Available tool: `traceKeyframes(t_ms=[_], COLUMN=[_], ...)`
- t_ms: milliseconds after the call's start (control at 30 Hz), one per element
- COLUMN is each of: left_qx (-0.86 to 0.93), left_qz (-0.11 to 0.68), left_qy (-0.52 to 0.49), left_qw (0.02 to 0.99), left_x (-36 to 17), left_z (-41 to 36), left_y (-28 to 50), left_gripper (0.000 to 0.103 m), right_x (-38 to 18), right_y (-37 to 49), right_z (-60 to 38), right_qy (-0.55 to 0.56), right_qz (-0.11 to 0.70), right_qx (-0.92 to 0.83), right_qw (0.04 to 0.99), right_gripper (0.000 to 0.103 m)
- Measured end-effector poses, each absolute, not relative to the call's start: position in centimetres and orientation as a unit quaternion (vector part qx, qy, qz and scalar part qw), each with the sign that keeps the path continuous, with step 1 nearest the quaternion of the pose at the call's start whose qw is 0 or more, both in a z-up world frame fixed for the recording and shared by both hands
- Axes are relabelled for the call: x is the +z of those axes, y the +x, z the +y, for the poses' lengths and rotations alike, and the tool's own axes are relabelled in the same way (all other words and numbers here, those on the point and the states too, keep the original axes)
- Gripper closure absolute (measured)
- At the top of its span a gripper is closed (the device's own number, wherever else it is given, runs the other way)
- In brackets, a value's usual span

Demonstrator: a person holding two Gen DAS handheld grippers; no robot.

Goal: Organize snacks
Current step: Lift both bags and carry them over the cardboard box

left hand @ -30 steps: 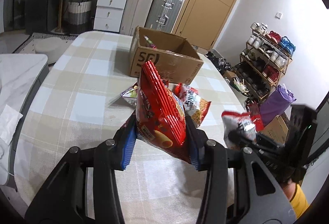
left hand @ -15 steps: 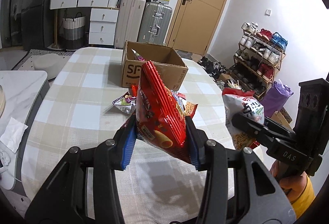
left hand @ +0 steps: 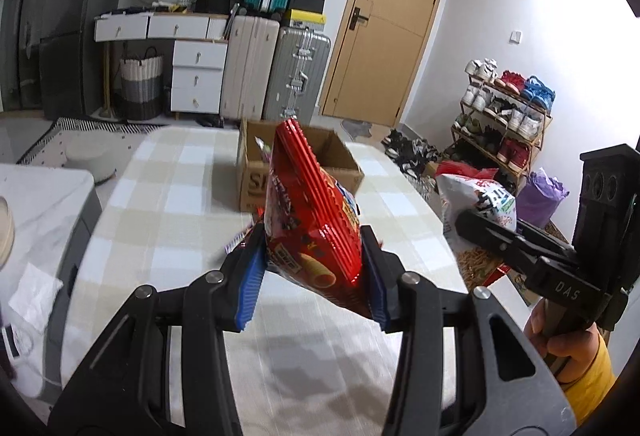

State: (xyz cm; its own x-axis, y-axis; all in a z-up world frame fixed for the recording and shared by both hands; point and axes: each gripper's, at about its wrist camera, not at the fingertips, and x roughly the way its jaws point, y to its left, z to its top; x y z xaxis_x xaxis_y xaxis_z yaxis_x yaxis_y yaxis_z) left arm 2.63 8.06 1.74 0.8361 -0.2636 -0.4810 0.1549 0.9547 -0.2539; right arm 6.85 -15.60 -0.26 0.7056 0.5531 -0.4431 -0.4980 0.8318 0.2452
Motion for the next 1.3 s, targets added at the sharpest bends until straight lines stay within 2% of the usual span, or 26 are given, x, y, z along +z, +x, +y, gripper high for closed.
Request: traceKeyframes(t_ms=[367, 700, 1067, 1300], left_qx=[-0.105, -0.106, -0.079, -0.079], left_qz=[0.239, 0.289, 0.389, 0.427], left_qy=[-0.083, -0.094, -0.054, -0.061], left_qw=[0.962, 0.947, 0.916, 0.899], left_x=[6.7, 8.1, 4.7, 1.0], left_z=[9.3, 8.7, 5.4, 4.5], left_y=[10.3, 22.0, 36.1, 41.9], left_gripper=[0.062, 0.062, 0.061, 0.061], right_x=[4.4, 4.1, 0.1, -3.4], right_y=[15.7, 27.8, 38.8, 42.0], right_z=[-14.4, -12.6, -10.7, -10.1], right_qy=[0.046, 0.064, 0.064, 0.049], right_qz=[0.242, 0.292, 0.353, 0.387], right_qx=[0.296, 0.286, 0.248, 0.228], right_qw=[0.923, 0.91, 0.9, 0.892], right_gripper=[0.054, 0.054, 0.054, 0.054])
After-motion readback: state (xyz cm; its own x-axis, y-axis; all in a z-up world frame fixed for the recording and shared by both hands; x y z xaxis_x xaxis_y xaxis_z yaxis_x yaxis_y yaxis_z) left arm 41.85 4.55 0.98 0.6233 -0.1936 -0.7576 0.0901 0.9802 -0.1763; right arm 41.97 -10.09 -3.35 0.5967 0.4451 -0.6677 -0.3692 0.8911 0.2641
